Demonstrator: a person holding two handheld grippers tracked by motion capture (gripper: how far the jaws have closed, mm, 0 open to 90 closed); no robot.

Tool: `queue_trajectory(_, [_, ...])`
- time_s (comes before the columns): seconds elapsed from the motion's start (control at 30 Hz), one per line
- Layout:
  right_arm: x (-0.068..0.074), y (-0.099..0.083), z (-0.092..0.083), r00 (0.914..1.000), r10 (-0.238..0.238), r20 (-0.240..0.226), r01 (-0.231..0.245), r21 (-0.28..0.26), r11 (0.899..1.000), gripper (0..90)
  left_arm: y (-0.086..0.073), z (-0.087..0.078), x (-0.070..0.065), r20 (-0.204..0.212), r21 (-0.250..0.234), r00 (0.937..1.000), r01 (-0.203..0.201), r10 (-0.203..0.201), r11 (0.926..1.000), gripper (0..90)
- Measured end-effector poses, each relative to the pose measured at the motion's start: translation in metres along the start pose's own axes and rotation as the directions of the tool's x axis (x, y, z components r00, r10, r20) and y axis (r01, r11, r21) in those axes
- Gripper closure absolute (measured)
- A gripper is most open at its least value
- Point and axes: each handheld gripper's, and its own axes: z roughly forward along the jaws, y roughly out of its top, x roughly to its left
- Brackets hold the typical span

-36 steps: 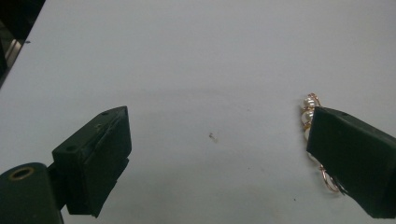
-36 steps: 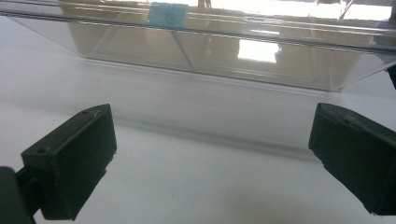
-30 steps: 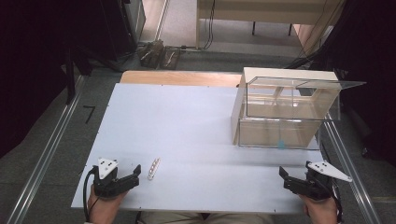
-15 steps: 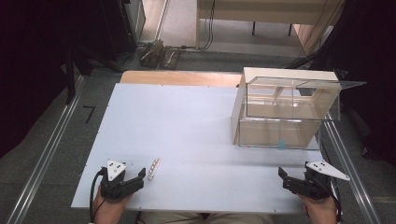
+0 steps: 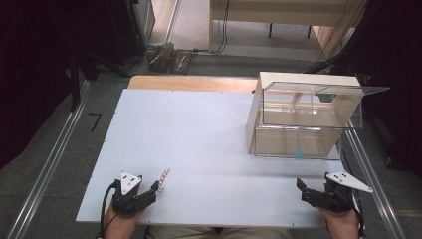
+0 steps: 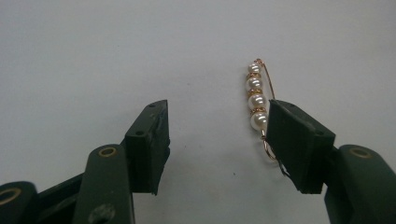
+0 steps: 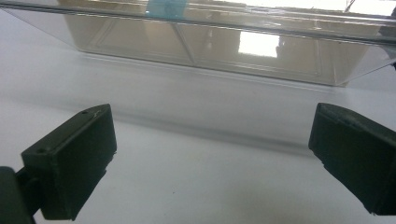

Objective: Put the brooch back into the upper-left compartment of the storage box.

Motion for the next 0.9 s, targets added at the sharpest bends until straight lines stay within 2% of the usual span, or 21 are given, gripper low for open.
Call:
queue_trajectory(0.2, [0.0,0.0,0.0,1.0,0.003,0.001,-0.003,0.003,1.0,0.0,0.0,0.001,-0.002,0.009,0.003,1.0,-0.004,0.004,1.0,45.0])
queue_trajectory(0.4, [0.0,0.0,0.0,1.0,0.003,0.001,-0.003,0.004,1.0,0.0,0.0,0.002,-0.006,0.025,0.011,0.9996,-0.014,0.014,0.9998,46.3])
queue_trajectory(0.9, [0.0,0.0,0.001,1.0,0.003,0.001,-0.003,0.009,1.0,0.0,-0.001,0.008,-0.011,0.009,0.039,0.9993,-0.037,0.036,0.9986,57.4])
